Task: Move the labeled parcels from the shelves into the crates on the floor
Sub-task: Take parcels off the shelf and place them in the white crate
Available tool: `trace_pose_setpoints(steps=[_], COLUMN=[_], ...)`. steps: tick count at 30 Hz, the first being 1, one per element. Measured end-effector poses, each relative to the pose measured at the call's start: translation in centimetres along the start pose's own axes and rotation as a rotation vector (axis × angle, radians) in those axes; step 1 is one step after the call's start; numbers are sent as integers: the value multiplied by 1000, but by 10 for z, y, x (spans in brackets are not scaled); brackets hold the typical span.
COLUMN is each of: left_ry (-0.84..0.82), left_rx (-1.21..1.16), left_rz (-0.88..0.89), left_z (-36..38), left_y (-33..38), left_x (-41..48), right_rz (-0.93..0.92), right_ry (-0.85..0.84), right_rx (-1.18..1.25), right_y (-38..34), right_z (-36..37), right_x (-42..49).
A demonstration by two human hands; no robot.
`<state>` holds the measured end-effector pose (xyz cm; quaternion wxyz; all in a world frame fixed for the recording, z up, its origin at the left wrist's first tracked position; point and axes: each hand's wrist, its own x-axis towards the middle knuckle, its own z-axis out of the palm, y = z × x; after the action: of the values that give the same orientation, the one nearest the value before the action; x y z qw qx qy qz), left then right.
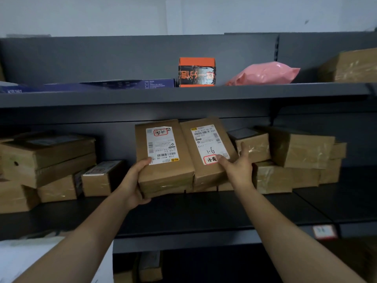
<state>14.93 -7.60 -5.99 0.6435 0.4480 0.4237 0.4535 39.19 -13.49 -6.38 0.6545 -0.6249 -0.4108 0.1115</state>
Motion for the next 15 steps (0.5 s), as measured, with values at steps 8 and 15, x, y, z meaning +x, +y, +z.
trace_pose_setpoints(steps=[8, 15], left_ry=[10, -93], left_rx=[-23, -114], left_rz=[30, 78], left_z=[-3, -21], left_y=[-9, -14], left_x=[-4, -23], right_rz=[457, 325], right_ry=[-364, -358], right_rx=[316, 408], right_y=[9, 1], right_z=[-27, -39], right_x=[1, -29])
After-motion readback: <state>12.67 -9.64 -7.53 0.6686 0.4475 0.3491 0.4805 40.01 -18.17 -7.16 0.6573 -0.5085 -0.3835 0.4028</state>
